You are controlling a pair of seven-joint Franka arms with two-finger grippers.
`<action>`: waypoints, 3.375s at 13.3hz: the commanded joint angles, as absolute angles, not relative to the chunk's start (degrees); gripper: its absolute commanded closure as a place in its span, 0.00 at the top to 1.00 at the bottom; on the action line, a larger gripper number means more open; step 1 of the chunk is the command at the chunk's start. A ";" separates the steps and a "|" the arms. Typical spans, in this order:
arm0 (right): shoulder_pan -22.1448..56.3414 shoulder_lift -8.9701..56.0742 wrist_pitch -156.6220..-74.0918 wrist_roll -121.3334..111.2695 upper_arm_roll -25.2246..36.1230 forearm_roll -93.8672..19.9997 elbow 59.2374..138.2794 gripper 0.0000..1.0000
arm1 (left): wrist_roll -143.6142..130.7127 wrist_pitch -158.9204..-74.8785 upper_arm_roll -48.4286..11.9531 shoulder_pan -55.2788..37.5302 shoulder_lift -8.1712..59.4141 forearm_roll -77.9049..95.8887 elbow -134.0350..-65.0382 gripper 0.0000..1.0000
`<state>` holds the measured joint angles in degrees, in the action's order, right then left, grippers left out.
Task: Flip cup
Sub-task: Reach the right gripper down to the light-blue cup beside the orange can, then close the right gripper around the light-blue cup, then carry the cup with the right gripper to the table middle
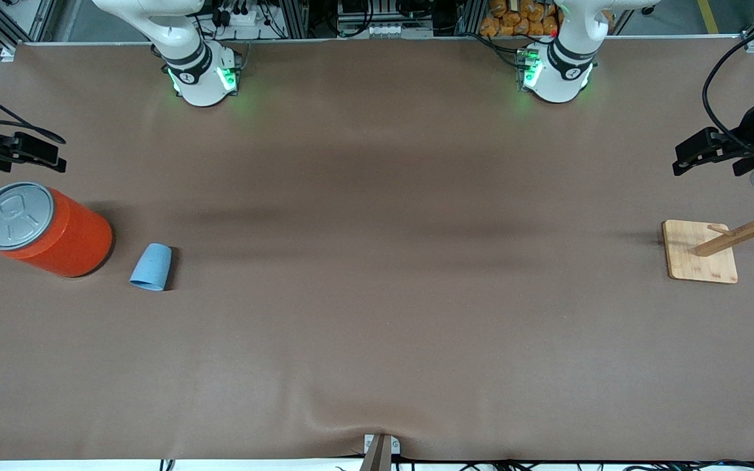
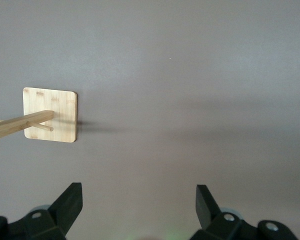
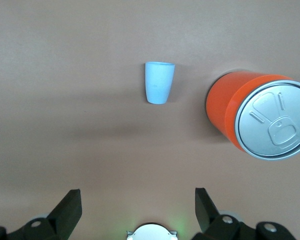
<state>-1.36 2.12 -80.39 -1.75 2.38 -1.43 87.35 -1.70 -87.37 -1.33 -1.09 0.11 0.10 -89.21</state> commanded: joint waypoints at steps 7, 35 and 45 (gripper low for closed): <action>-1.84 2.37 -78.75 -0.44 2.72 -0.09 87.27 1.00 | -1.58 -86.31 -1.23 -0.79 0.79 0.88 -88.07 1.00; -2.81 31.81 -134.12 -15.73 2.37 -1.05 111.89 1.00 | -0.70 -86.04 -1.23 -0.62 1.41 1.41 -88.15 1.00; -2.02 28.31 -127.91 -26.78 -1.48 -1.14 109.09 0.35 | -0.79 -86.04 -1.05 -0.70 1.49 0.97 -88.16 1.00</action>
